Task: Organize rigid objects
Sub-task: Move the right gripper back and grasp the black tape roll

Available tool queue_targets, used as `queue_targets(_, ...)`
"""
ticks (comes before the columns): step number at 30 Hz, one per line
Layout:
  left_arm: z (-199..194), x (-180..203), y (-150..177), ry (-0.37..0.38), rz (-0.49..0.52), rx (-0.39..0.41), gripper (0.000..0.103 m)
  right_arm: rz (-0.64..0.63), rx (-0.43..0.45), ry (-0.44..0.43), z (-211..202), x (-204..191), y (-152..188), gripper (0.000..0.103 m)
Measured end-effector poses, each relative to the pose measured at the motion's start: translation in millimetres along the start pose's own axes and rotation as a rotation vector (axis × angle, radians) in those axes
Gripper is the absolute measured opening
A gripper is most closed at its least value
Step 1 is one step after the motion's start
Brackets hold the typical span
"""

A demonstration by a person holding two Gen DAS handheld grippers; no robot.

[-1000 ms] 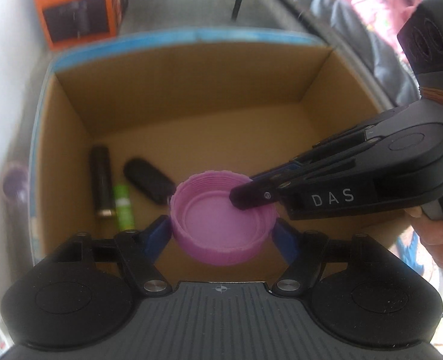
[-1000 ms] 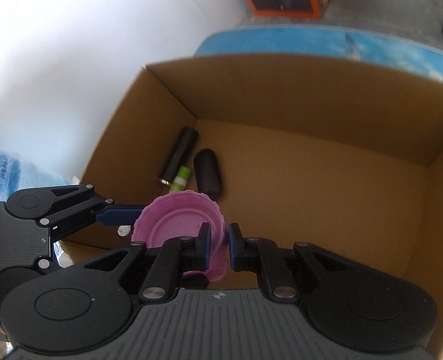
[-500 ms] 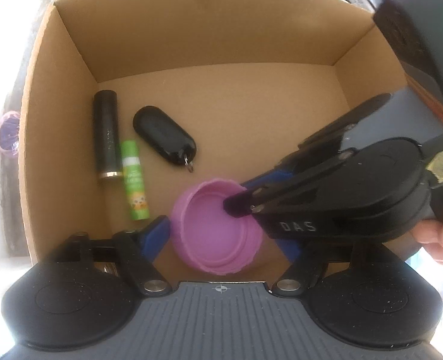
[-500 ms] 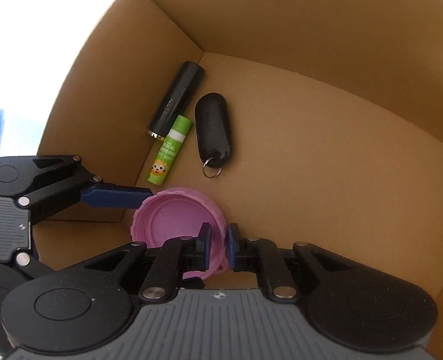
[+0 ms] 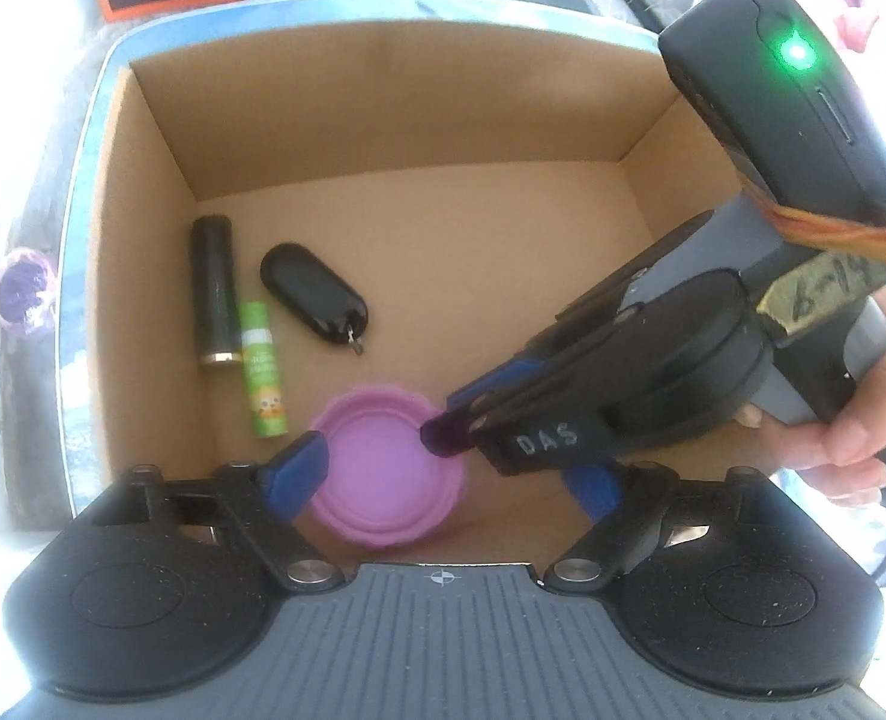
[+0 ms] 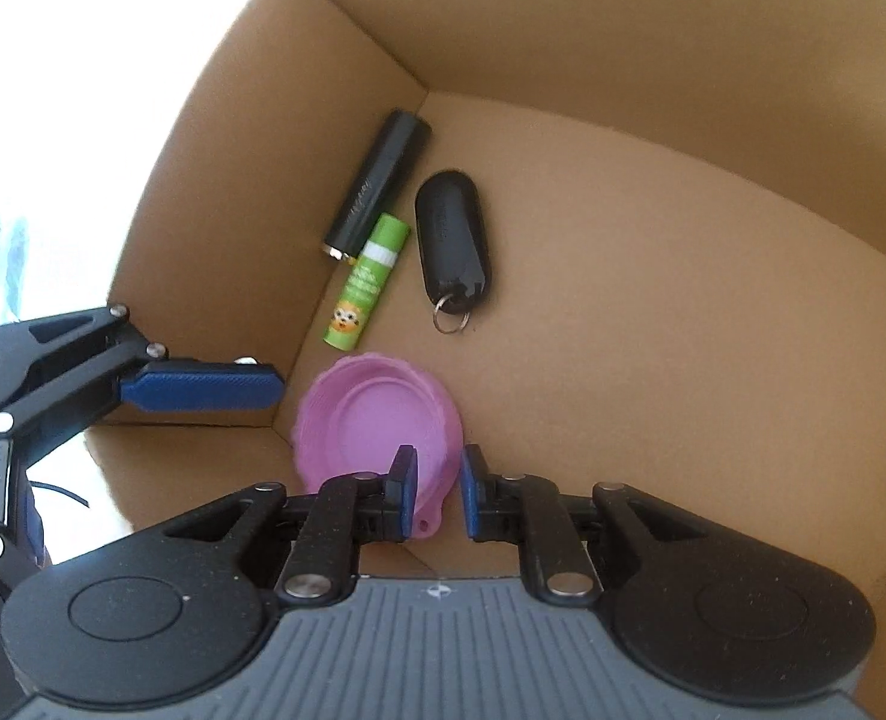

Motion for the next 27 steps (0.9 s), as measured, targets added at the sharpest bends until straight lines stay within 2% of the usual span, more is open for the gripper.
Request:
queue_targets(3,-11,7,1,-0.020,0.031,0.061,0.085,0.019,0.071,-0.030,-19,1,6,0.019)
queue_targets(6,-33,13,8,-0.028,0.068,0.152,0.085,0.042,0.185,-0.041,-51,-1,20,0.023)
queue_targets(9,-59,21,23,-0.013,0.103,0.260,0.085,0.039,0.332,-0.030,-88,-3,39,0.038)
queue_targets(10,-68,24,30,-0.009,0.115,0.295,0.085,0.034,0.394,-0.030,-103,-5,52,0.046)
queue_targets(11,-76,28,38,-0.004,0.126,0.332,0.085,0.027,0.448,-0.028,-116,-7,66,0.050)
queue_targets(16,-101,43,88,0.035,0.167,0.463,0.087,0.041,0.661,-0.048,-166,-11,150,0.050)
queue_targets(20,-104,52,126,0.056,0.164,0.497,0.089,0.092,0.757,-0.059,-173,-14,218,0.050)
queue_targets(23,-87,56,152,0.073,0.157,0.469,0.091,0.159,0.803,-0.049,-161,-12,259,0.051)
queue_targets(25,-73,63,164,0.041,0.159,0.447,0.091,0.208,0.810,-0.056,-145,-7,276,0.051)
queue_targets(27,-63,70,175,-0.016,0.170,0.430,0.091,0.226,0.815,-0.026,-128,-5,282,0.050)
Point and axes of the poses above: each gripper's, at about its wrist camera, not at the fingertips, and z roughly the way its jaws point, x to its right, y to its underside, the point moved 1 cm from there along z, roughly the way its jaws point, and after that the axes turned 7 degrees about x, right-handed, at the moved point
